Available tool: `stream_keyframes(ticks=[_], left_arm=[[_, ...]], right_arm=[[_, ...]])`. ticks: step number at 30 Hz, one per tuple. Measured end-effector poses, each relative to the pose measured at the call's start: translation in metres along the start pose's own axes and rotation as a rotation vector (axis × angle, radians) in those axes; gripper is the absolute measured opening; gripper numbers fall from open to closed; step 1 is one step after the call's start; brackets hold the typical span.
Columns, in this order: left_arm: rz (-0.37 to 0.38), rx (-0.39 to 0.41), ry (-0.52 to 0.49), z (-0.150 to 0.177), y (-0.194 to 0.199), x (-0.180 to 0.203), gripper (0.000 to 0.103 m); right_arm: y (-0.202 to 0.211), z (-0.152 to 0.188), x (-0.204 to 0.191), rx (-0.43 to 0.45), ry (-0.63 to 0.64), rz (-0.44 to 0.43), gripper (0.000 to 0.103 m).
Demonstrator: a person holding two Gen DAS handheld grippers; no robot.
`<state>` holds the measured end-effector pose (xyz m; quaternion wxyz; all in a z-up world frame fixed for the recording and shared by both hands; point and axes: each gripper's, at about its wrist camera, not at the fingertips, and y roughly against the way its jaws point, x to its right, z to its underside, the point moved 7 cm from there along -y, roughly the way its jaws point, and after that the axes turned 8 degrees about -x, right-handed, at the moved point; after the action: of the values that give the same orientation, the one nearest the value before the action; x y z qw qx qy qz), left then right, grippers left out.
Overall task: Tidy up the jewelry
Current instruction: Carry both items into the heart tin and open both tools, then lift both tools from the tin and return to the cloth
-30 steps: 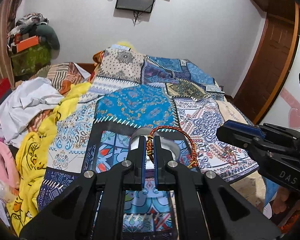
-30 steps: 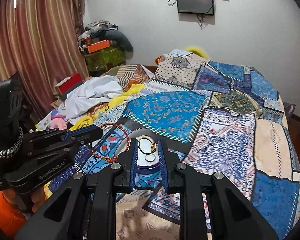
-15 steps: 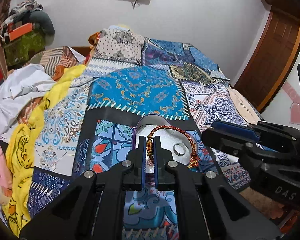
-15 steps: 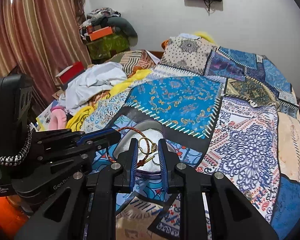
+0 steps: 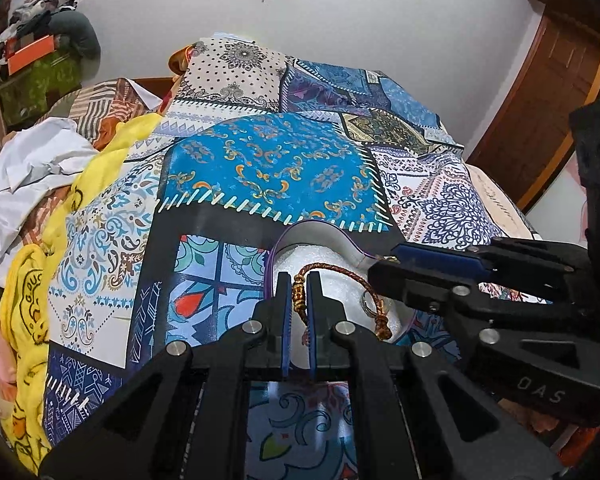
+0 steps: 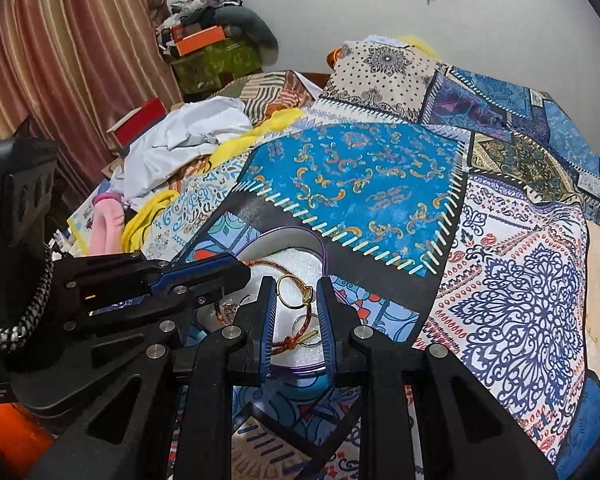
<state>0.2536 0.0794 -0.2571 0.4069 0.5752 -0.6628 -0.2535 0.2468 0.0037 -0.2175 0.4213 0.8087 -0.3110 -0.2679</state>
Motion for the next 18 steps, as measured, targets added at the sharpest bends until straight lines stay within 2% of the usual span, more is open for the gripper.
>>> stream_keyframes(ticks=[10,14,16,18], left_arm=[[-0.036,0.024,0.007,-0.002,0.016,-0.005,0.005],[-0.048,0.04,0.022,-0.003,0.028,-0.009,0.011],[-0.054,0.045,0.025,-0.003,0.033,-0.01,0.011],[-0.054,0.051,0.025,-0.003,0.038,-0.01,0.011]], right_arm=[[-0.007,0.002,-0.005,-0.033,0.021,0.011,0.019],[-0.005,0.001,-0.006,-0.036,0.014,0.001,0.019],[-0.004,0.0,-0.006,-0.036,0.012,0.008,0.024],[0.0,0.0,-0.006,-0.026,0.009,0.017,0.034]])
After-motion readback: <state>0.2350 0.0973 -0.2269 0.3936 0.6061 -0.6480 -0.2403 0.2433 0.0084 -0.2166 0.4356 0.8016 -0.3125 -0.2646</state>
